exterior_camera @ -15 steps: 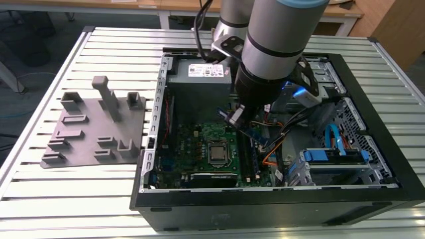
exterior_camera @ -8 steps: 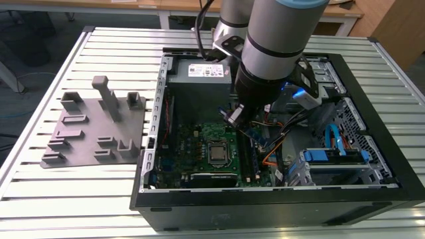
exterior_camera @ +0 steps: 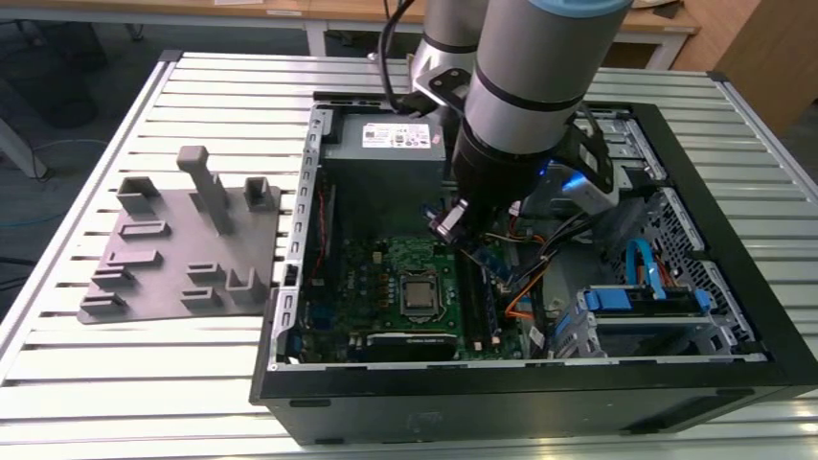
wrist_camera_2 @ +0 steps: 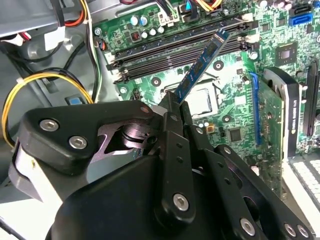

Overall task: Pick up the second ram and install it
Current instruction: 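Insert the second ram into the second slot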

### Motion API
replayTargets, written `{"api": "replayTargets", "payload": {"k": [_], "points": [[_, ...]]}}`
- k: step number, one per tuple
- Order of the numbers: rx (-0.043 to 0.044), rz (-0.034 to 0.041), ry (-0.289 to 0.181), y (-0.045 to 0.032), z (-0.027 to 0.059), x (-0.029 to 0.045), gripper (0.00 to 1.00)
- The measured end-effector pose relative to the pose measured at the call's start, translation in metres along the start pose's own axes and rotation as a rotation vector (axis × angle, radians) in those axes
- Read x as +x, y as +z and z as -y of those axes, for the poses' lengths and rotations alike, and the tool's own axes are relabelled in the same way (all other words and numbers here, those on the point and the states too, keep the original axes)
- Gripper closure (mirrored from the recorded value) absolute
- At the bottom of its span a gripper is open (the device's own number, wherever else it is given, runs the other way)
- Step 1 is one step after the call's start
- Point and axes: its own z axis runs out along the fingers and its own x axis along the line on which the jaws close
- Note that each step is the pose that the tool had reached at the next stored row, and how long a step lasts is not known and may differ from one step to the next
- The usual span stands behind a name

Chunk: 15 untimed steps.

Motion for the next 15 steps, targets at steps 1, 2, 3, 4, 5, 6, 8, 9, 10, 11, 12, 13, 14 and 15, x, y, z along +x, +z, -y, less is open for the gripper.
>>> {"api": "replayTargets", "payload": {"k": [1,2,3,4,5,6,8,9,10,11,12,13,14,15], "points": [[0.0002,0.0005,0.007,0.0,0.0,0.0,0.89],[0.0006,0.001,0.014,0.0001,0.0,0.0,0.89],[0.0008,0.0015,0.02,0.0001,0.0,0.0,0.89],[0.0011,0.002,0.027,0.0001,0.0,0.0,0.89],[0.0013,0.0025,0.033,0.0002,0.0,0.0,0.89],[0.0016,0.0029,0.04,0.0002,0.0,0.0,0.89],[0.0021,0.0038,0.053,0.0002,0.0,0.0,0.89],[0.0024,0.0042,0.059,0.0002,0.0,0.0,0.89],[0.0026,0.0047,0.065,0.0003,0.0,0.0,0.89],[0.0028,0.0051,0.071,0.0003,0.0,0.0,0.89],[0.0031,0.0056,0.077,0.0003,0.0,0.0,0.89],[0.0034,0.0061,0.084,0.0003,0.0,0.0,0.89],[0.0036,0.0065,0.09,0.0003,0.0,0.0,0.89],[0.0039,0.007,0.097,0.0004,0.0,0.0,0.89]]}}
